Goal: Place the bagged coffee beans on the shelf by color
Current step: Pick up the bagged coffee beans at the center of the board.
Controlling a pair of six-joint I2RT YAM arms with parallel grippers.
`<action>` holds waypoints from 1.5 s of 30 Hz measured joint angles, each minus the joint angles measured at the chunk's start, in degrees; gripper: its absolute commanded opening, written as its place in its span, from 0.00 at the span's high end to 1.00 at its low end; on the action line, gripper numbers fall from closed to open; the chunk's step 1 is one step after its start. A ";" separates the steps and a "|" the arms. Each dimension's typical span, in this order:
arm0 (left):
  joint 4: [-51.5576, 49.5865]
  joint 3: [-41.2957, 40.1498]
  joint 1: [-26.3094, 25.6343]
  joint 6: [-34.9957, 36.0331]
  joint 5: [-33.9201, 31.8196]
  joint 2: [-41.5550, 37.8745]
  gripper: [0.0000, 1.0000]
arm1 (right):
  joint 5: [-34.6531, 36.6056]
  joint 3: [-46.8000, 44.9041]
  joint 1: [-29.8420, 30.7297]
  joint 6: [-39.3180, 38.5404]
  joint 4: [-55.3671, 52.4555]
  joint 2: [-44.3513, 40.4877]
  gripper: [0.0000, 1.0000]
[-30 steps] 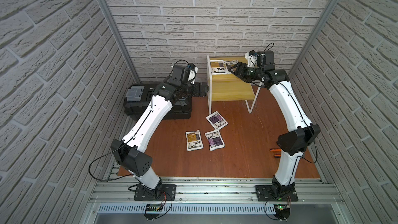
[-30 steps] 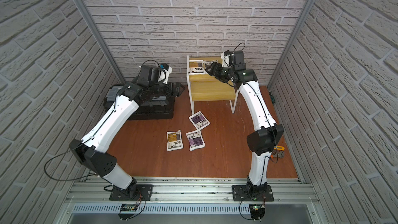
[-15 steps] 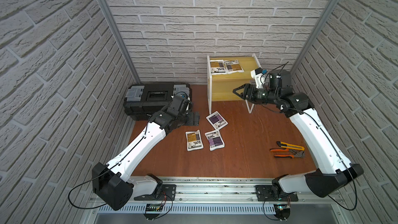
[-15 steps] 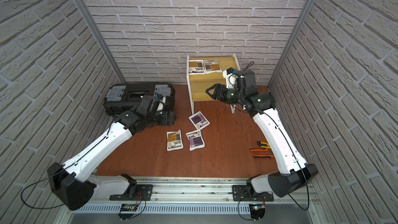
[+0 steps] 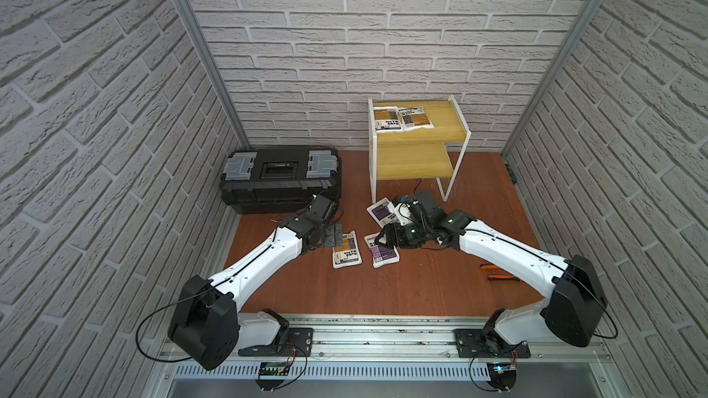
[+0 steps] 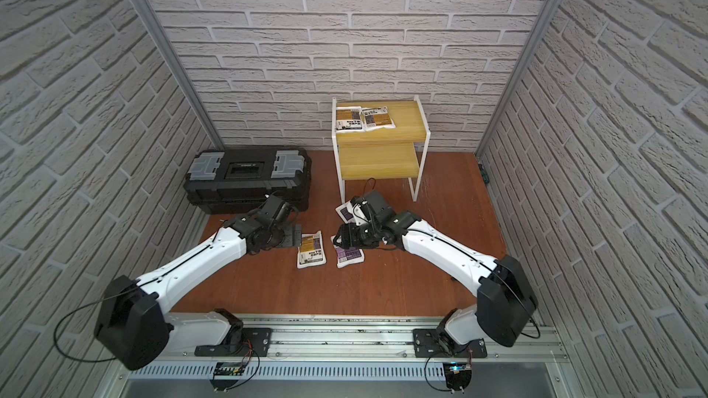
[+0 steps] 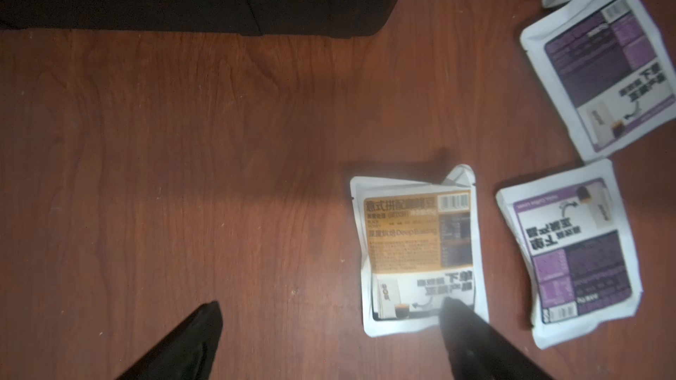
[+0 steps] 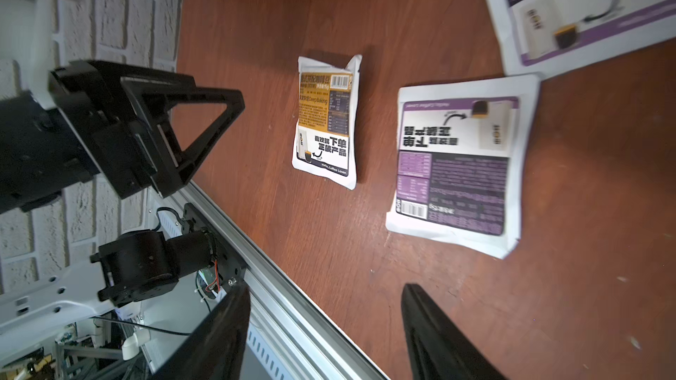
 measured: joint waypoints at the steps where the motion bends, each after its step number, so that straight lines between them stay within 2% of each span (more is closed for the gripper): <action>1: 0.70 -0.09 0.39 0.02 0.04 1.07 0.01 | 0.02 0.09 1.09 0.00 1.53 2.36 0.30; 7: 4.24 -0.66 2.10 0.07 0.35 6.19 0.02 | -0.59 2.32 5.18 -0.20 5.66 14.45 0.30; 13: 7.50 -2.49 3.04 0.74 1.05 9.03 0.01 | -2.01 3.54 6.27 0.26 8.74 20.06 0.30; 36: 14.80 -6.01 4.96 2.62 3.52 13.75 0.01 | -6.03 4.20 5.40 3.32 15.63 24.79 0.32; 41: 15.32 -6.64 4.96 2.64 3.61 13.75 0.02 | -8.00 4.17 4.72 5.18 18.23 25.68 0.37; 45: 15.82 -7.06 4.96 2.62 3.58 13.70 0.01 | -8.79 4.17 4.20 6.14 19.23 26.16 0.45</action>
